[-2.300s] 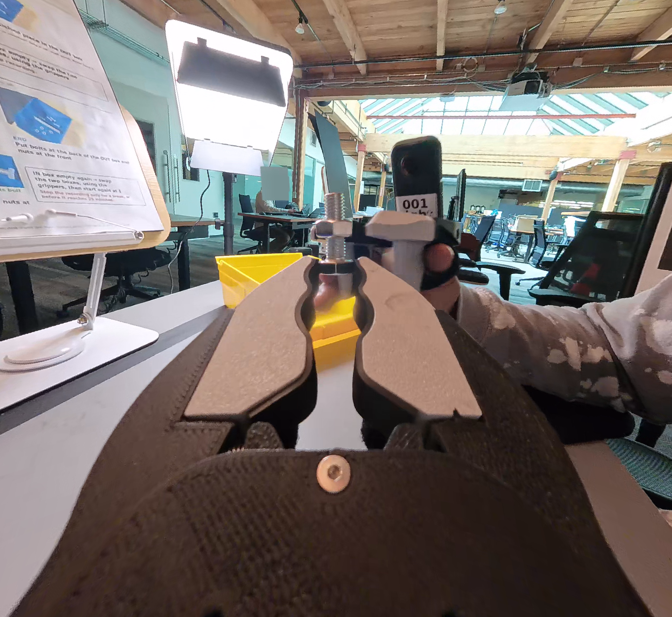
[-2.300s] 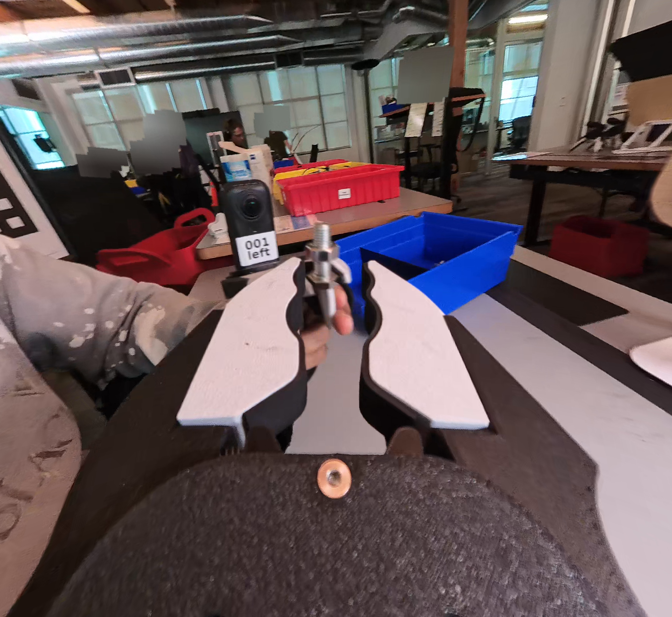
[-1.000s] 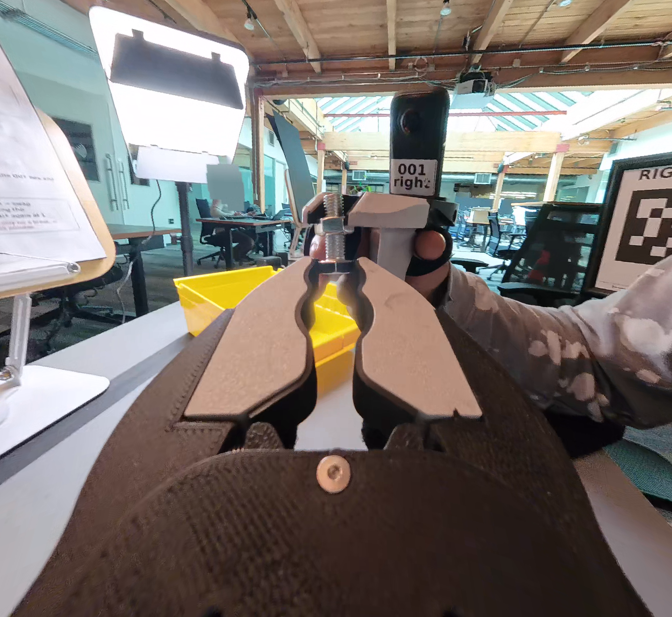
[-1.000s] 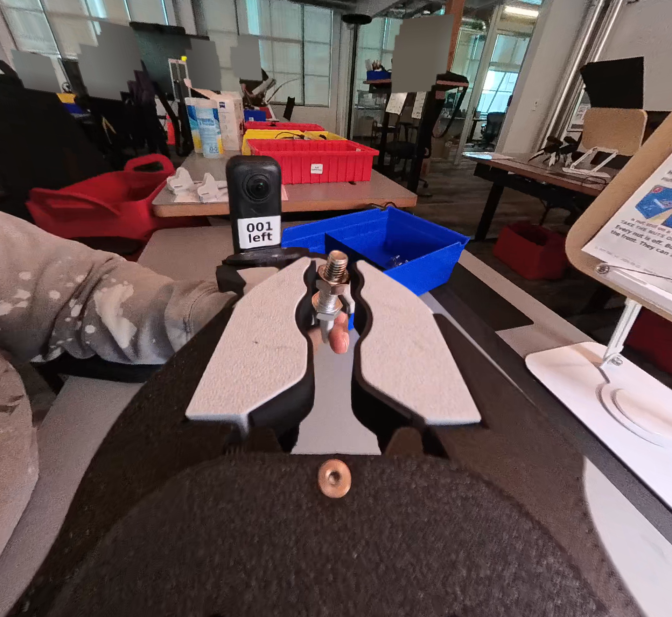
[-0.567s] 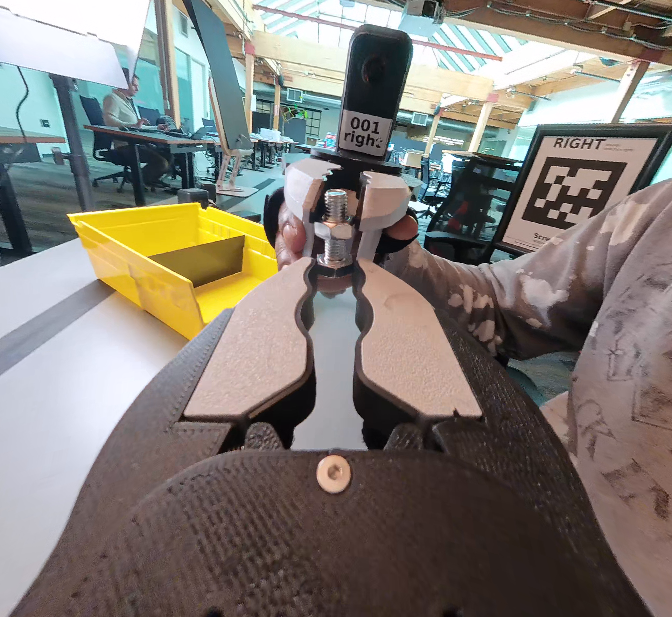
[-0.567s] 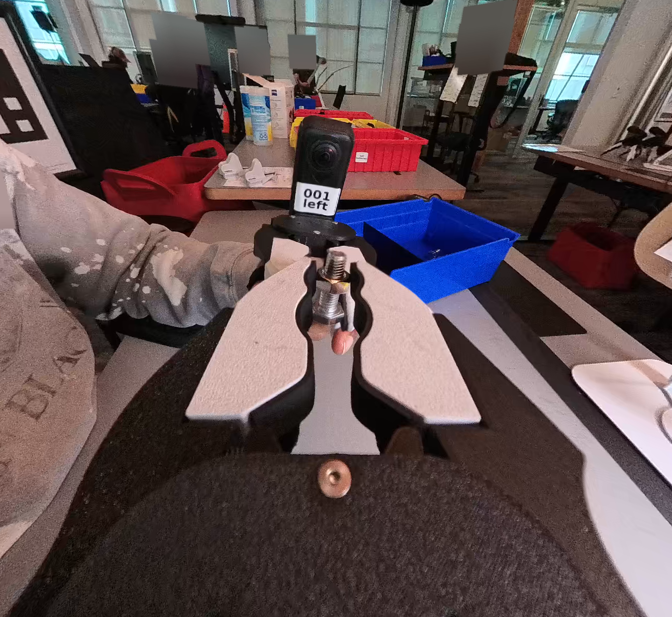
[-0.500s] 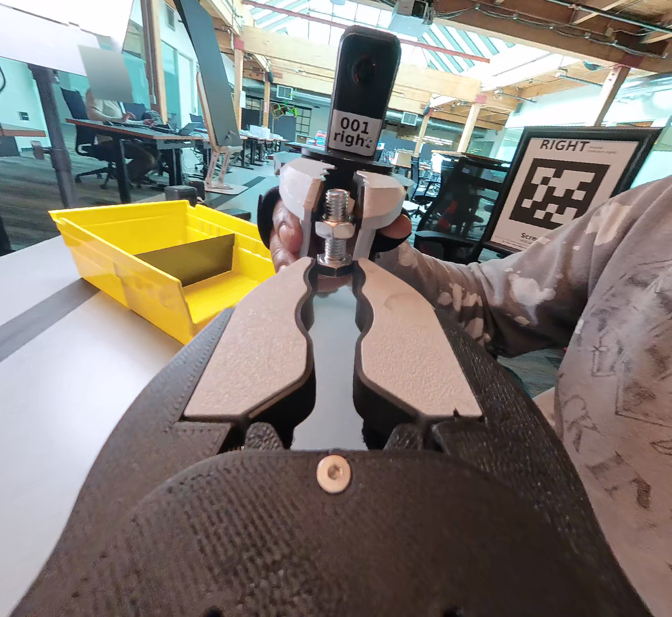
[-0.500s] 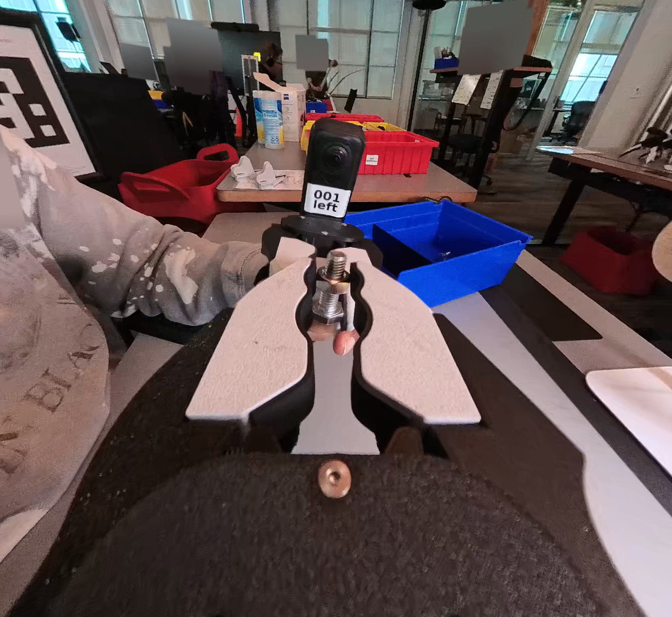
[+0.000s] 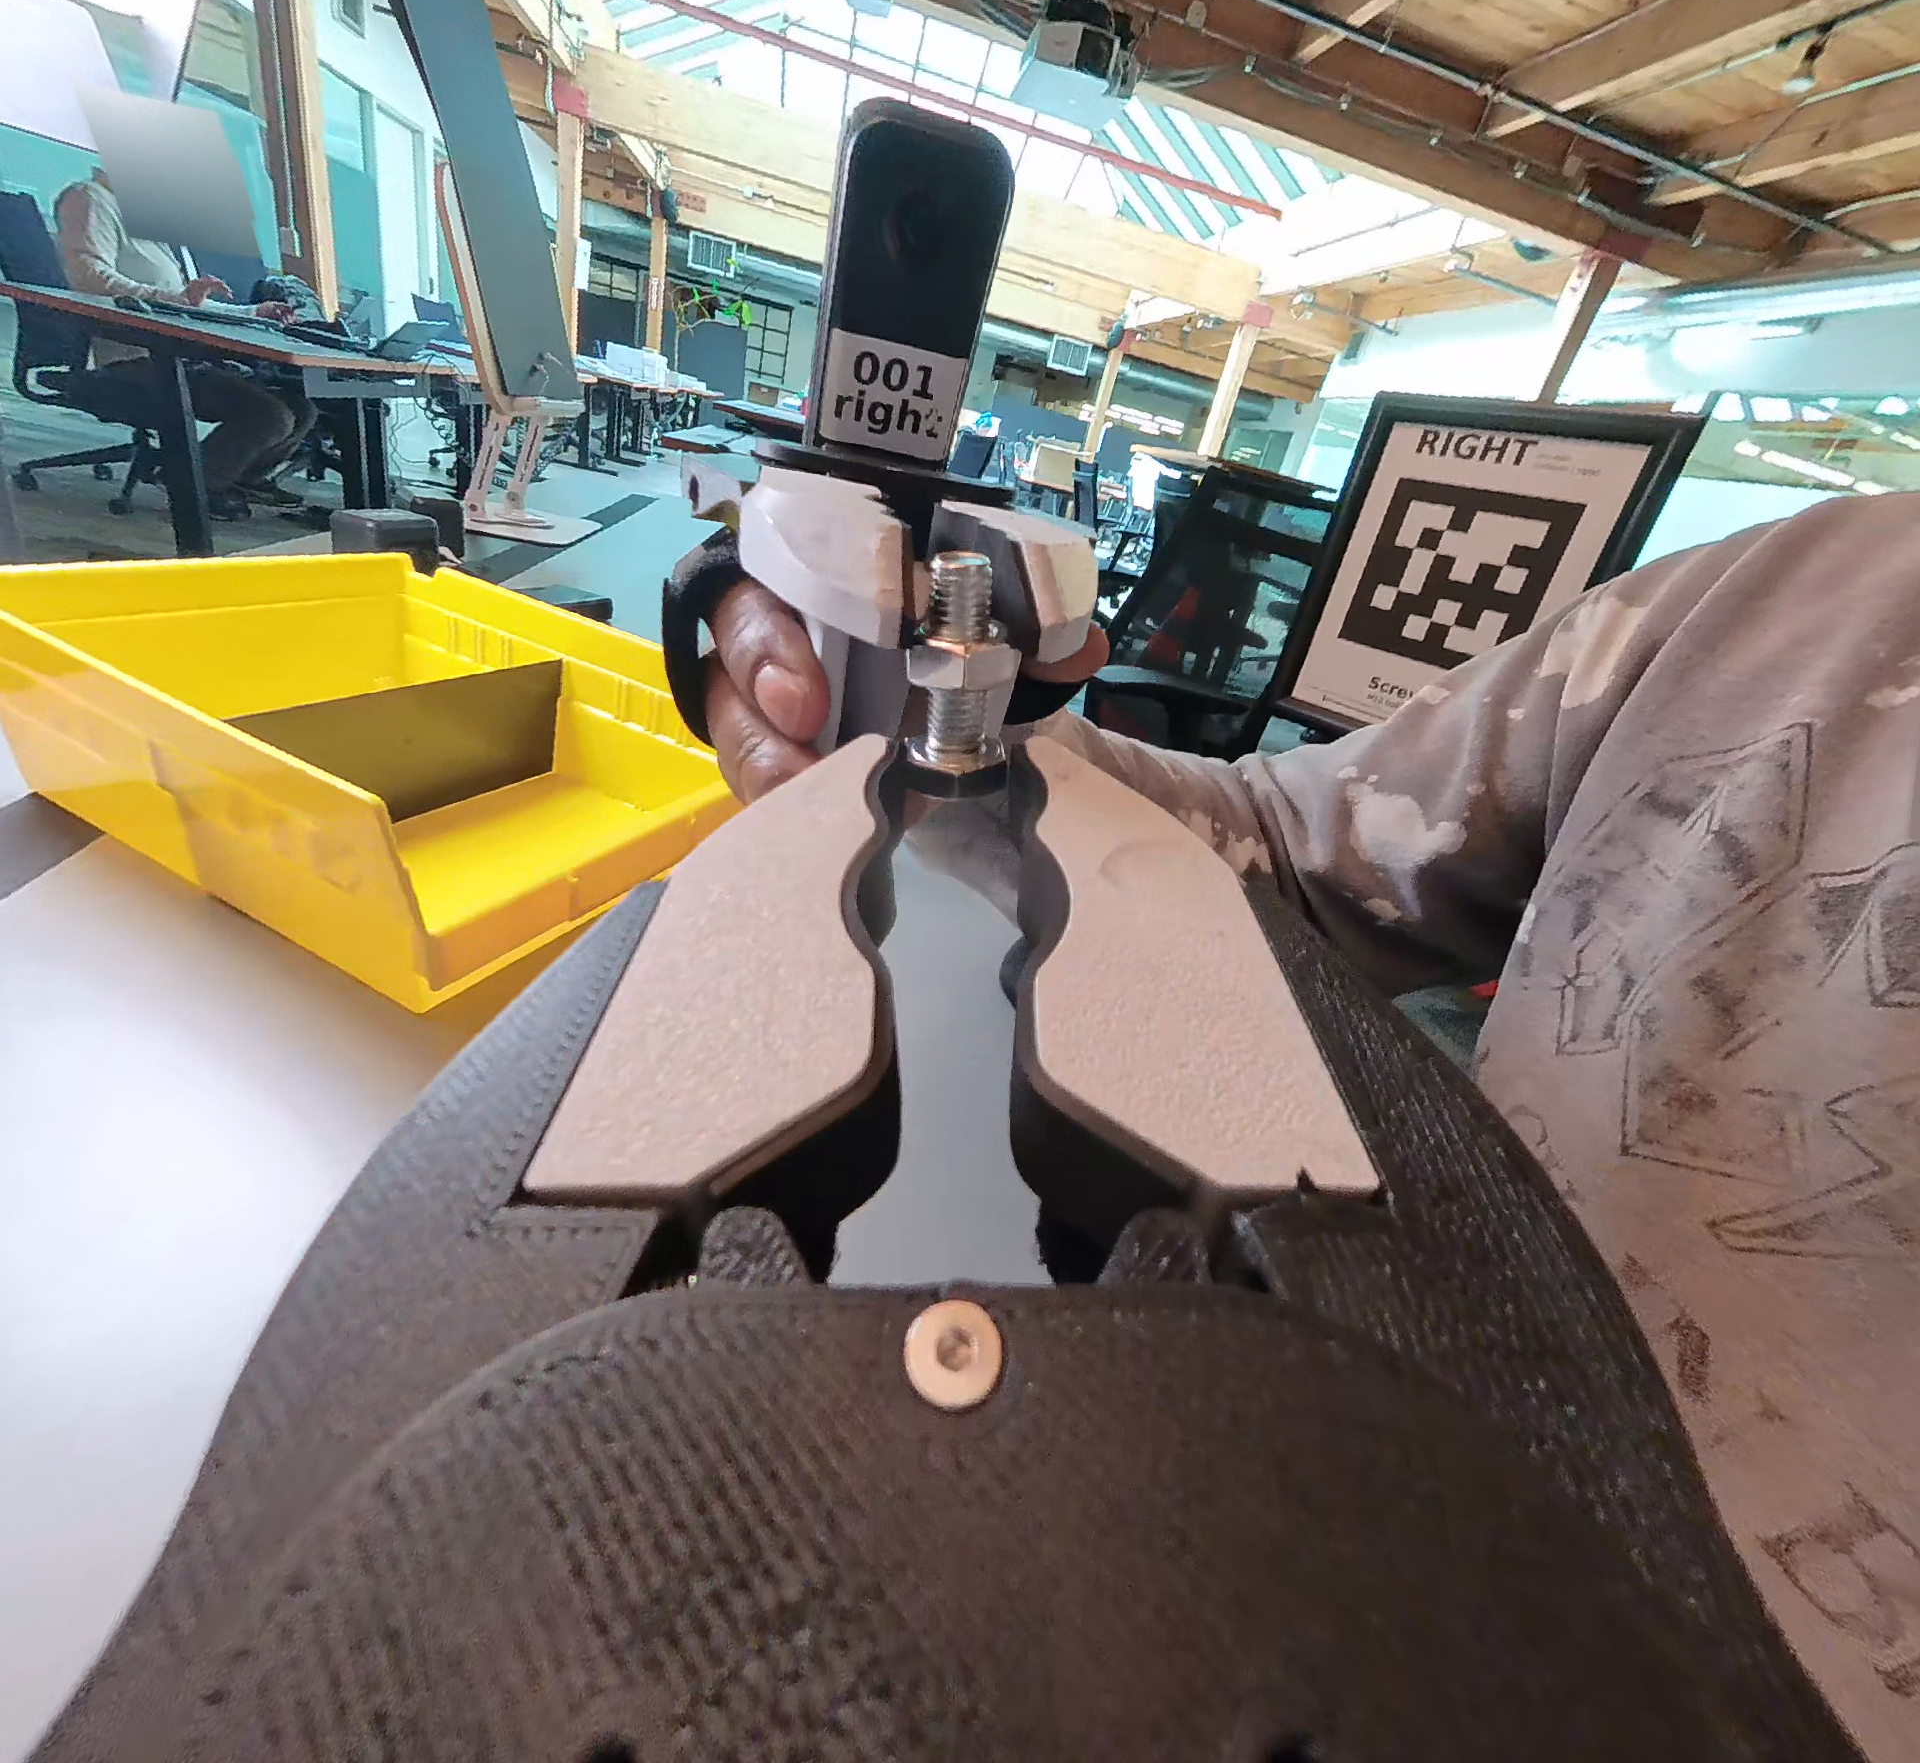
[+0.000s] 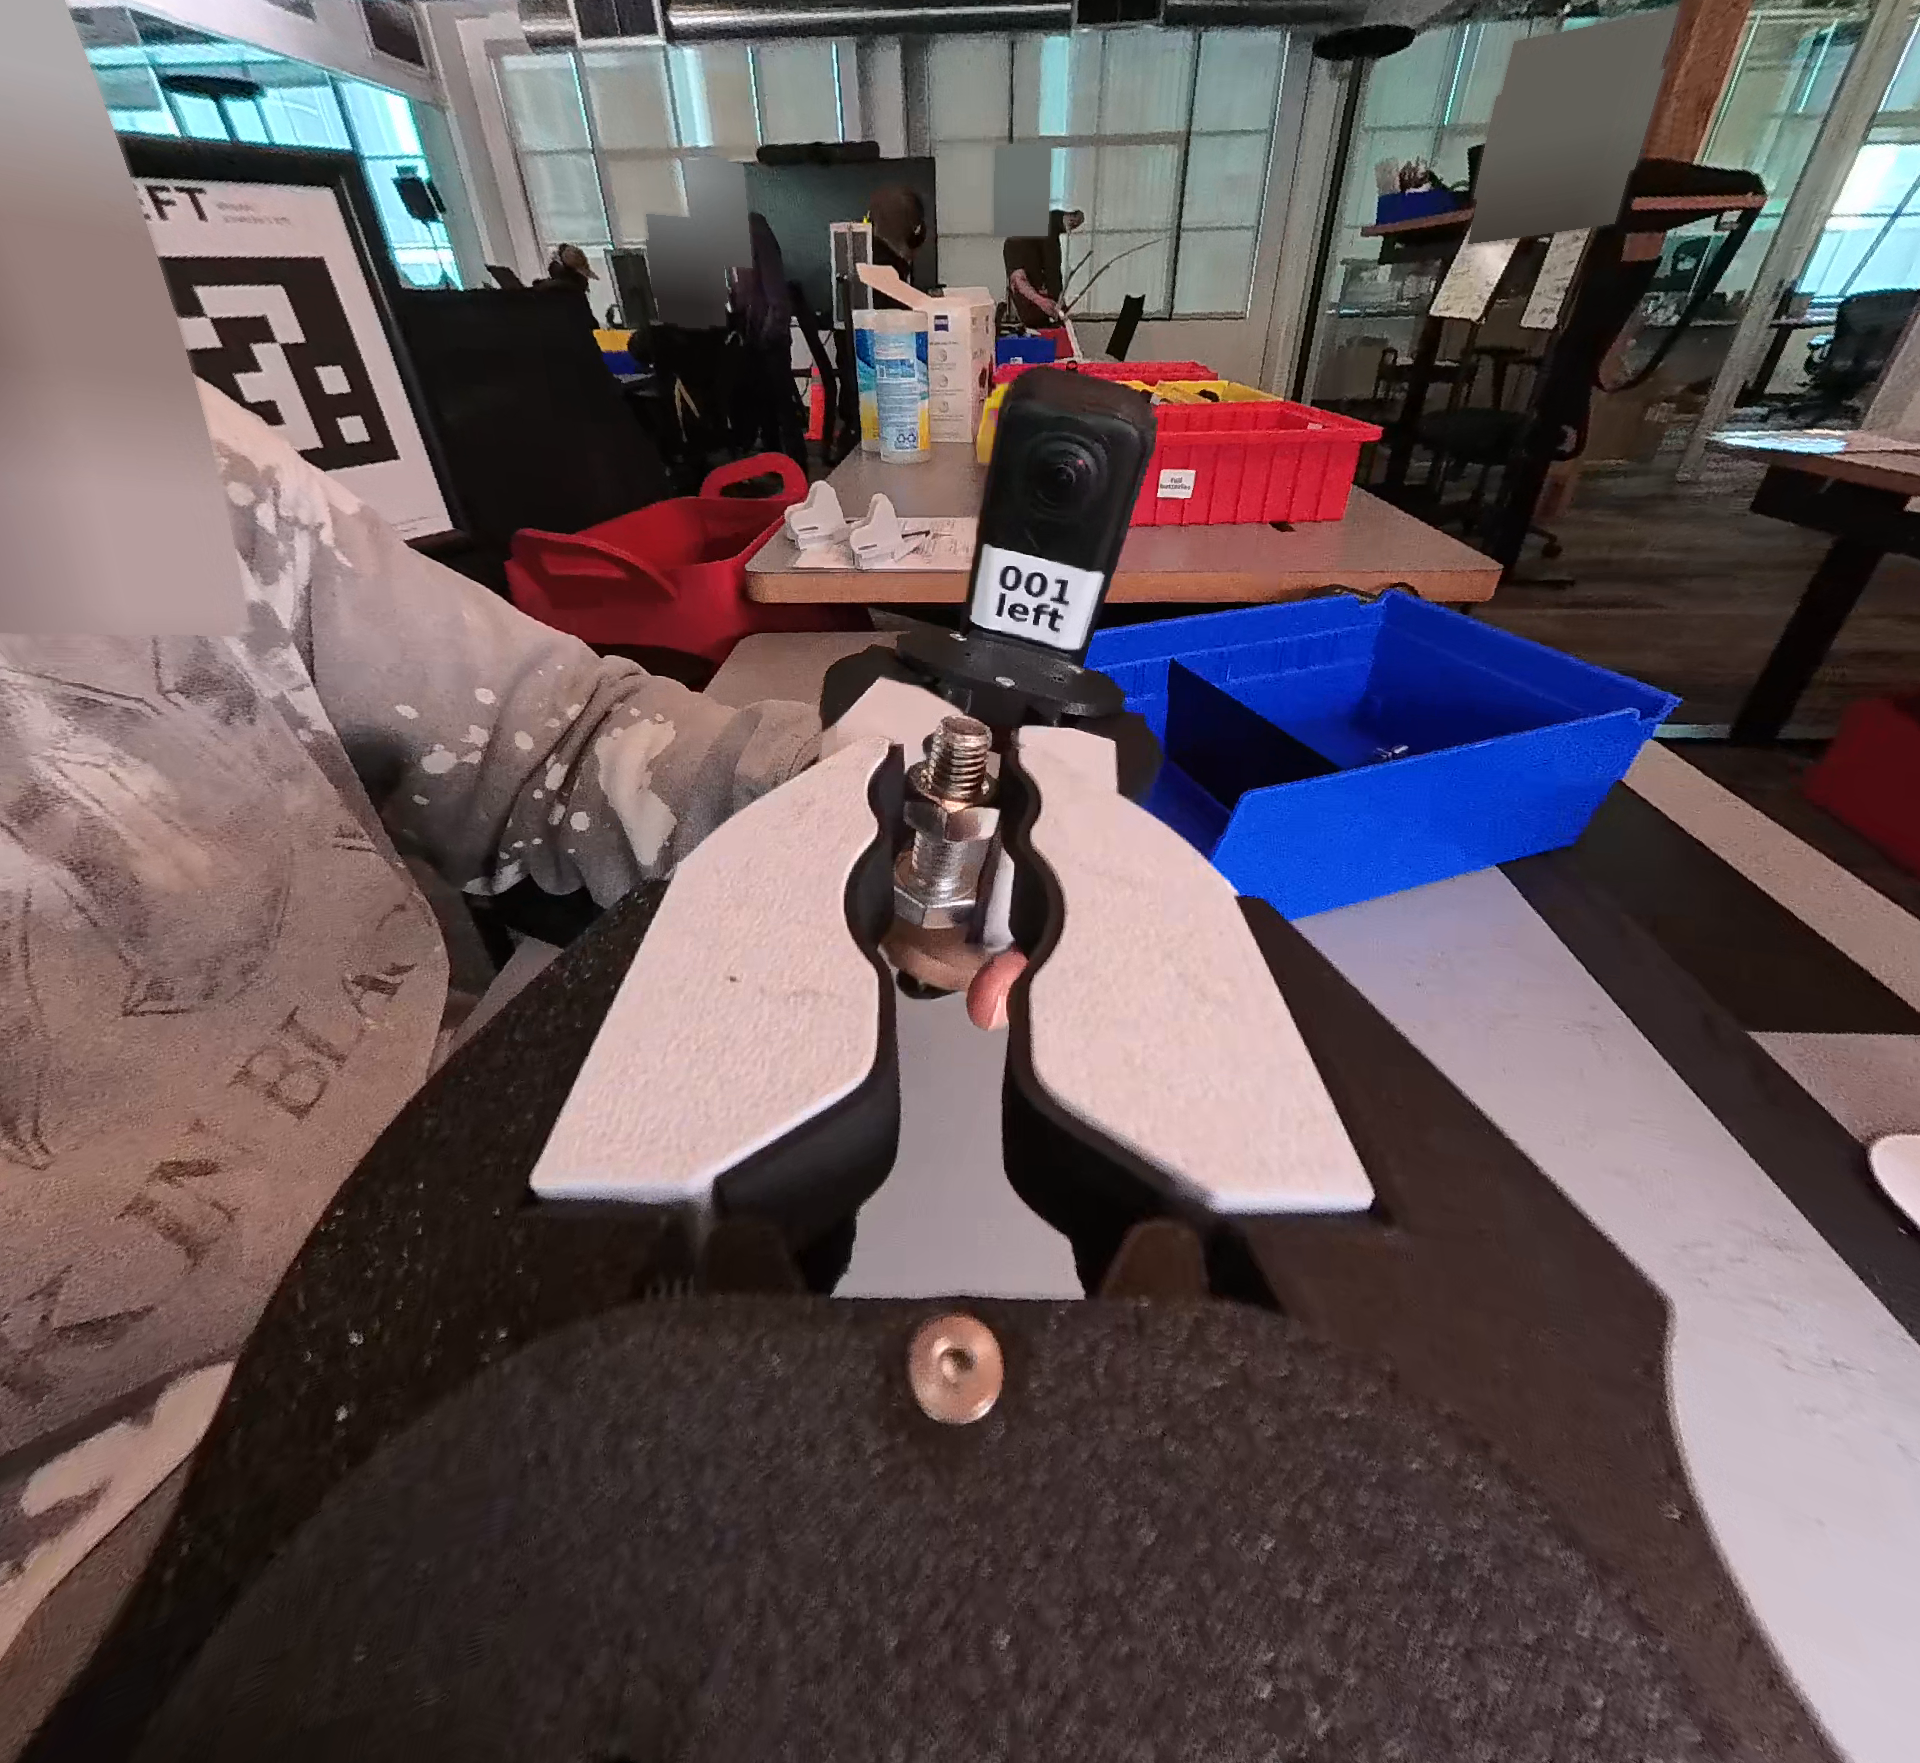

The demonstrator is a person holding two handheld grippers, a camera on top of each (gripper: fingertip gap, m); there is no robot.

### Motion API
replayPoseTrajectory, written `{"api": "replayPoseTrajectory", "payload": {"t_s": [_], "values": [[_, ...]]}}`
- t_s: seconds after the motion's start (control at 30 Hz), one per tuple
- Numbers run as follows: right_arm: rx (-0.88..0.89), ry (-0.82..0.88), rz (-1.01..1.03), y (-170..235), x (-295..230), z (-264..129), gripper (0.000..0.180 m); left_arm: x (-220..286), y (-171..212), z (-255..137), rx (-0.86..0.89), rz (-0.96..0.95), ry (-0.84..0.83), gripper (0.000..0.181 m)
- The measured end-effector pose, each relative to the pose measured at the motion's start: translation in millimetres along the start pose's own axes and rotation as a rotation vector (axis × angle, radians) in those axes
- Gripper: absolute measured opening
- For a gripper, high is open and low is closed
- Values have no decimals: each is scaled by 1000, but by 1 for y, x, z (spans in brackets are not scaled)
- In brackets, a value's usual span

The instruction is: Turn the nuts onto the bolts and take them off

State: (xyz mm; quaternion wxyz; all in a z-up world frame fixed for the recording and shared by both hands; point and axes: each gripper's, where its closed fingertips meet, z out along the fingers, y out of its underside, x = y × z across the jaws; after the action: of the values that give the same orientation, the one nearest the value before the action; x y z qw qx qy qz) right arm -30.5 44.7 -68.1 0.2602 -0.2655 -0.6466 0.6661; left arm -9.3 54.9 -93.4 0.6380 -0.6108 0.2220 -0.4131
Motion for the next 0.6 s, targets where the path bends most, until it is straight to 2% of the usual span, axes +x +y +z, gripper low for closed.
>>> {"api": "replayPoseTrajectory", "payload": {"t_s": [0.1, 0.2, 0.27, 0.33, 0.4, 0.6], "values": [[-1, 2, -10, 1, 0, 0, 17, -2, 0, 0, 0, 14, -16, 19], [20, 51, -21, -2, 8, -1, 17, -10, -4, -2, 10, 109, -115, 18], [60, 129, -24, -8, 19, -3, 26, -16, -13, -8, 59, 135, -177, 19], [105, 240, -10, -15, 38, -12, 17, -21, -24, -17, 123, 164, -225, 18], [133, 310, 15, -17, 50, -22, 16, -26, -34, -25, 164, 188, -286, 19], [110, 300, 3, -17, 38, 0, 30, -35, -32, -25, 131, 250, -404, 19]]}}
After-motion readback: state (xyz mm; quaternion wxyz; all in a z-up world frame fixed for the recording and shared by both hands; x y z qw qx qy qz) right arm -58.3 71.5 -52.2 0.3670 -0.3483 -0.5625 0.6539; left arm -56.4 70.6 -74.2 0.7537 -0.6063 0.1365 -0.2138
